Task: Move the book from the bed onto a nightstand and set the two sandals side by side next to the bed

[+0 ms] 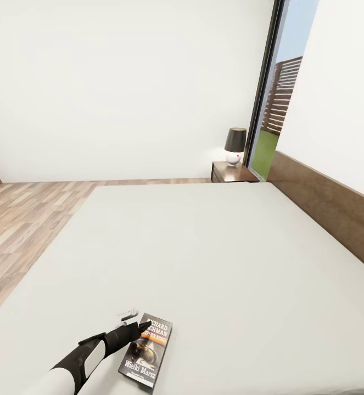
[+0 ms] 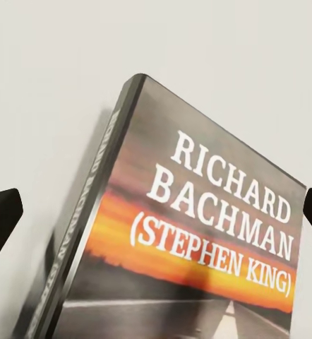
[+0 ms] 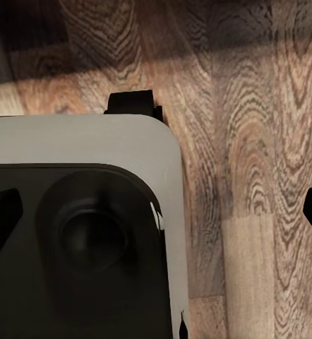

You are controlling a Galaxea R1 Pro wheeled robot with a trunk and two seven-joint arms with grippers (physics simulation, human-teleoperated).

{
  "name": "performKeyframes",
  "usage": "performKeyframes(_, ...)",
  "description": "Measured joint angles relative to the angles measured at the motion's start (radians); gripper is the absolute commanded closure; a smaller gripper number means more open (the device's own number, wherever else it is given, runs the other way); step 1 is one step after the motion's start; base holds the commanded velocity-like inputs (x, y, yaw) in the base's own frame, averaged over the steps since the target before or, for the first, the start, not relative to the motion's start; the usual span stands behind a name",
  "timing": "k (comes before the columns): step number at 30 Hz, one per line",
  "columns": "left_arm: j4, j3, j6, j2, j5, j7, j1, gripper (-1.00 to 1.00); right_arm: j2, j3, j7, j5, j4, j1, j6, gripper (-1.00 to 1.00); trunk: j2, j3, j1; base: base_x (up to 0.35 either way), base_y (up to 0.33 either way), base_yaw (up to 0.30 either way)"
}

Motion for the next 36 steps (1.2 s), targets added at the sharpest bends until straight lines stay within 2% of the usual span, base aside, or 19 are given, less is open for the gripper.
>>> performKeyframes(20, 0.0, -0.002, 0.001, 0.0, 0.0, -0.013, 0.0, -1.0, 0.0, 0.0, 0.0, 0.0, 0.0, 0.0, 0.0, -1.0, 0.0, 0.0, 0.0, 0.0, 0.0, 0.0)
performKeyframes(36, 0.001, -0.03, 0.003, 0.0, -0.002, -0.074, 0.0, -1.0, 0.0, 0.0, 0.0, 0.0, 0.0, 0.0, 0.0, -1.0, 0.0, 0.0, 0.0, 0.0, 0.0, 0.0)
